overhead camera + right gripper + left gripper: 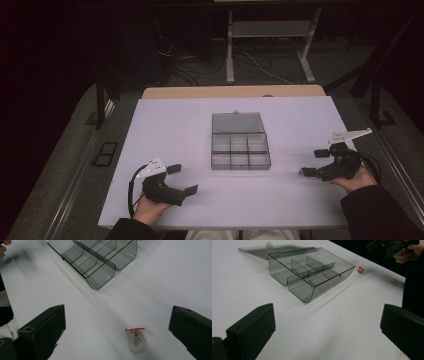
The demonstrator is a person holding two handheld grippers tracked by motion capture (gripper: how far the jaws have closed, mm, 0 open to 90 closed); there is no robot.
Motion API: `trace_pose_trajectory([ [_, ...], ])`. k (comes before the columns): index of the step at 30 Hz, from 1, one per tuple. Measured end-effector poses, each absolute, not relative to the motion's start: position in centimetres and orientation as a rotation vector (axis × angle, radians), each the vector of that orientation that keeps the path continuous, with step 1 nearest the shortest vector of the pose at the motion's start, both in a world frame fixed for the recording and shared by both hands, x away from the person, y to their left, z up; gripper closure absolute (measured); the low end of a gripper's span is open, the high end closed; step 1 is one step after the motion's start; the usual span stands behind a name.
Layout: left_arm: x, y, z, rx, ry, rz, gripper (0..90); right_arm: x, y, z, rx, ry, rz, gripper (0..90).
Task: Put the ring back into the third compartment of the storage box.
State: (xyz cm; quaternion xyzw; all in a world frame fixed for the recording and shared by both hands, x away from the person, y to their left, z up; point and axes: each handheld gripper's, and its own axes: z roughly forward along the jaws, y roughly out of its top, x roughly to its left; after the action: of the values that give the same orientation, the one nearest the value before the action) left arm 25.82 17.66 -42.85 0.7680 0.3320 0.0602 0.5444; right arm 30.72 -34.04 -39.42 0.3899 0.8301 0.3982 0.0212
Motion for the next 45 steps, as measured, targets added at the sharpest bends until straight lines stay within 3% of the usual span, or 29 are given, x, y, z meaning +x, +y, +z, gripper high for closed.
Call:
trace_pose_trajectory([
  [45,25.8,17.4,-43.0,1.839,0.785,0.141,0.0,32.2,-32.1,-42.7,1.019,2.775,0.974,0.8],
])
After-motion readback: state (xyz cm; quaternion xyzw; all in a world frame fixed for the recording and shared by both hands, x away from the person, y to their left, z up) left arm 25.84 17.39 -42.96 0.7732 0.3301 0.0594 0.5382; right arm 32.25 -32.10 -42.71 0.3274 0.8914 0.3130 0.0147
